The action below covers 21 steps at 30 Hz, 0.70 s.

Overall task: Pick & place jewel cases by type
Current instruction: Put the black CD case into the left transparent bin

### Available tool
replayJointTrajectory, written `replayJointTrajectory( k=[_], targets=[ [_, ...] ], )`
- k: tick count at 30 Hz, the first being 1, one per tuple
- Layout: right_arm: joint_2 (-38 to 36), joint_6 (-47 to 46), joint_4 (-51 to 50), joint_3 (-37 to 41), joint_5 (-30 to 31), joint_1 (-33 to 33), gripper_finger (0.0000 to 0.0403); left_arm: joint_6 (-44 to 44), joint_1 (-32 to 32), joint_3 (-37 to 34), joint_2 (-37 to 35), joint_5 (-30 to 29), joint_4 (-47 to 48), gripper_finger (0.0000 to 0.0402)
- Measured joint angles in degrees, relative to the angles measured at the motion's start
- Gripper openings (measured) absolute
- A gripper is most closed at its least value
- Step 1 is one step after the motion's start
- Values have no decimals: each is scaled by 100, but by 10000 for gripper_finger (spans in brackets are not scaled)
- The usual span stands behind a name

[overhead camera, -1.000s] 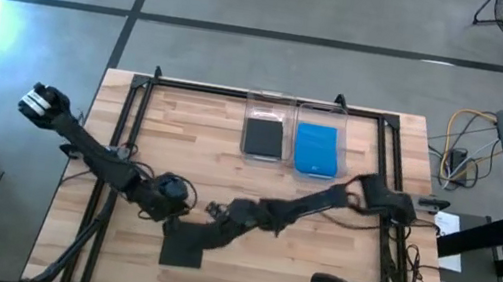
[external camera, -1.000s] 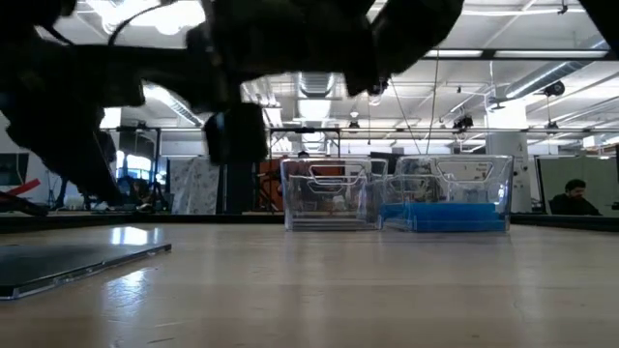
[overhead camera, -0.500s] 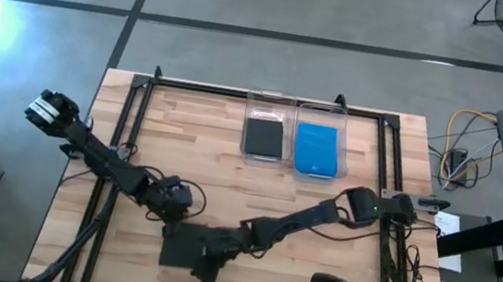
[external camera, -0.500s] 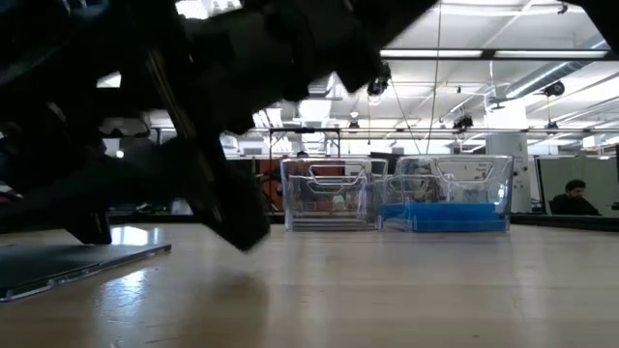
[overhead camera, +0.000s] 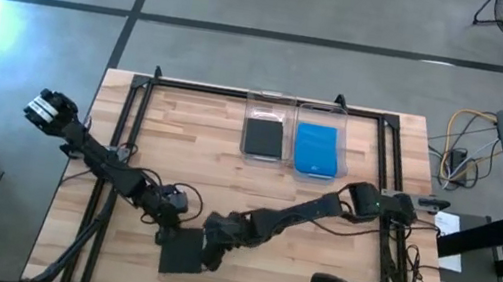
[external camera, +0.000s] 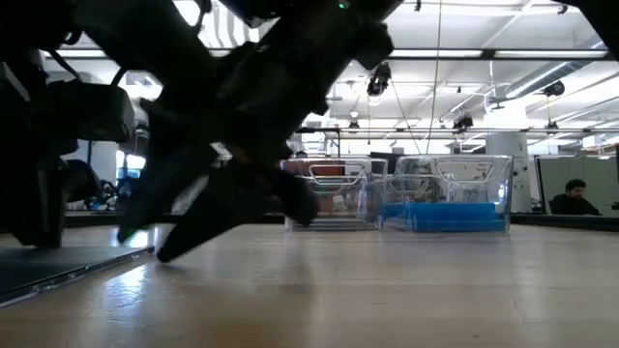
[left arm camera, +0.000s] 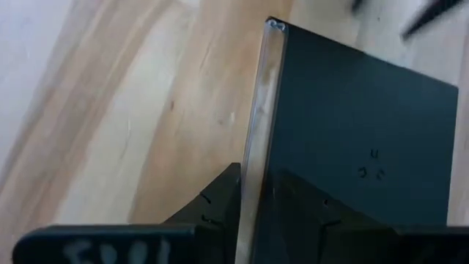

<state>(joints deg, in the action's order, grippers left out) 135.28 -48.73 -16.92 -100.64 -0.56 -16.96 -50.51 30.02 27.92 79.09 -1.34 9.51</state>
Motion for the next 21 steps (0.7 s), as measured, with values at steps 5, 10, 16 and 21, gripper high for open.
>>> replayJointTrajectory(
  k=[5, 10, 16, 21],
  targets=[
    [-342, 463, -23, 28, -81, 114, 134, -215, 42, 4, -66, 104, 452, 67],
    [-435, 703, 826, -13, -1450, -8, 133, -467, 49, -48, -265, -65, 965, 67],
    [-24, 957, 1429, 28, -1469, -78, 130, -498, 49, -348, -481, -99, -159, 67],
    [249, 1263, 2216, 10, -1455, -155, 128, -489, 71, -460, -431, -205, -415, 67]
  ],
)
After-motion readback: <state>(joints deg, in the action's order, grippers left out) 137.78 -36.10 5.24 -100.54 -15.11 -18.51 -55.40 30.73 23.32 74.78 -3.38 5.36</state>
